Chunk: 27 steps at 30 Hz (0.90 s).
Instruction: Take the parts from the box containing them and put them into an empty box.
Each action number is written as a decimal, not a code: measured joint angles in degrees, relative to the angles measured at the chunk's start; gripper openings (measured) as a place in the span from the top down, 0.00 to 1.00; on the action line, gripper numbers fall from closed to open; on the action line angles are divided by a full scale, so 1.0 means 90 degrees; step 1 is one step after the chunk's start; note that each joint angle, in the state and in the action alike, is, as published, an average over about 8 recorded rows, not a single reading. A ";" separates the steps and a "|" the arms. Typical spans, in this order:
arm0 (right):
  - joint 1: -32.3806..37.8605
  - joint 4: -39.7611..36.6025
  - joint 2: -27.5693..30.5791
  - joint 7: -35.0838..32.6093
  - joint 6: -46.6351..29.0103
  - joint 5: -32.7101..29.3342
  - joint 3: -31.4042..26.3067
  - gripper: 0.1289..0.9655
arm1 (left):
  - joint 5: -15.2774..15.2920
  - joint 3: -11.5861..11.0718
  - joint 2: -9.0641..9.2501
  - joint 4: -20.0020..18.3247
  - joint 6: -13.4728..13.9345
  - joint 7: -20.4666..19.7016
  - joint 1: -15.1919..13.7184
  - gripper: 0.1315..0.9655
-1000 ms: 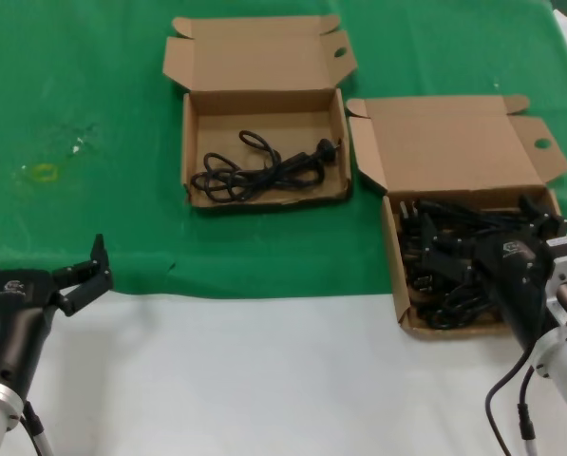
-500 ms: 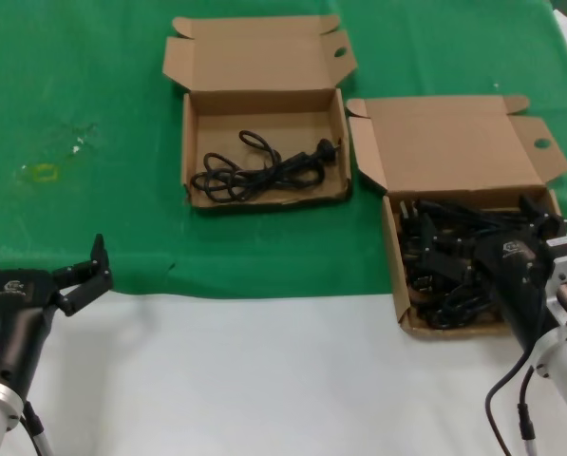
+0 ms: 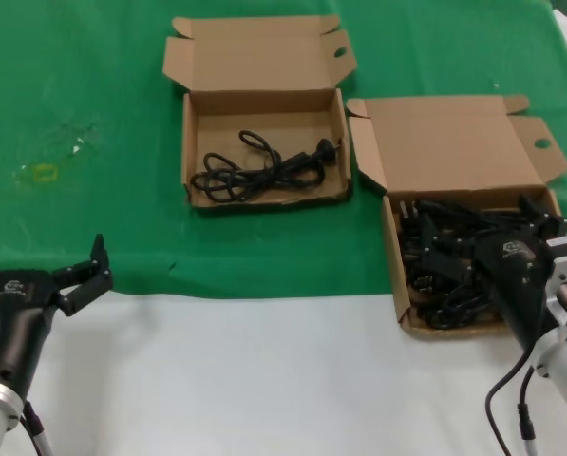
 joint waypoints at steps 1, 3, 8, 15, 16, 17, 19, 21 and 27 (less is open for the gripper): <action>0.0000 0.0000 0.0000 0.0000 0.0000 0.0000 0.0000 0.00 | 0.0000 0.0000 0.0000 0.0000 0.0000 0.0000 0.0000 0.00; 0.0000 0.0000 0.0000 0.0000 0.0000 0.0000 0.0000 0.00 | 0.0000 0.0000 0.0000 0.0000 0.0000 0.0000 0.0000 0.00; 0.0000 0.0000 0.0000 0.0000 0.0000 0.0000 0.0000 0.00 | 0.0000 0.0000 0.0000 0.0000 0.0000 0.0000 0.0000 0.00; 0.0000 0.0000 0.0000 0.0000 0.0000 0.0000 0.0000 0.00 | 0.0000 0.0000 0.0000 0.0000 0.0000 0.0000 0.0000 0.00; 0.0000 0.0000 0.0000 0.0000 0.0000 0.0000 0.0000 0.00 | 0.0000 0.0000 0.0000 0.0000 0.0000 0.0000 0.0000 0.00; 0.0000 0.0000 0.0000 0.0000 0.0000 0.0000 0.0000 0.00 | 0.0000 0.0000 0.0000 0.0000 0.0000 0.0000 0.0000 0.00; 0.0000 0.0000 0.0000 0.0000 0.0000 0.0000 0.0000 0.00 | 0.0000 0.0000 0.0000 0.0000 0.0000 0.0000 0.0000 0.00; 0.0000 0.0000 0.0000 0.0000 0.0000 0.0000 0.0000 0.00 | 0.0000 0.0000 0.0000 0.0000 0.0000 0.0000 0.0000 0.00; 0.0000 0.0000 0.0000 0.0000 0.0000 0.0000 0.0000 0.00 | 0.0000 0.0000 0.0000 0.0000 0.0000 0.0000 0.0000 0.00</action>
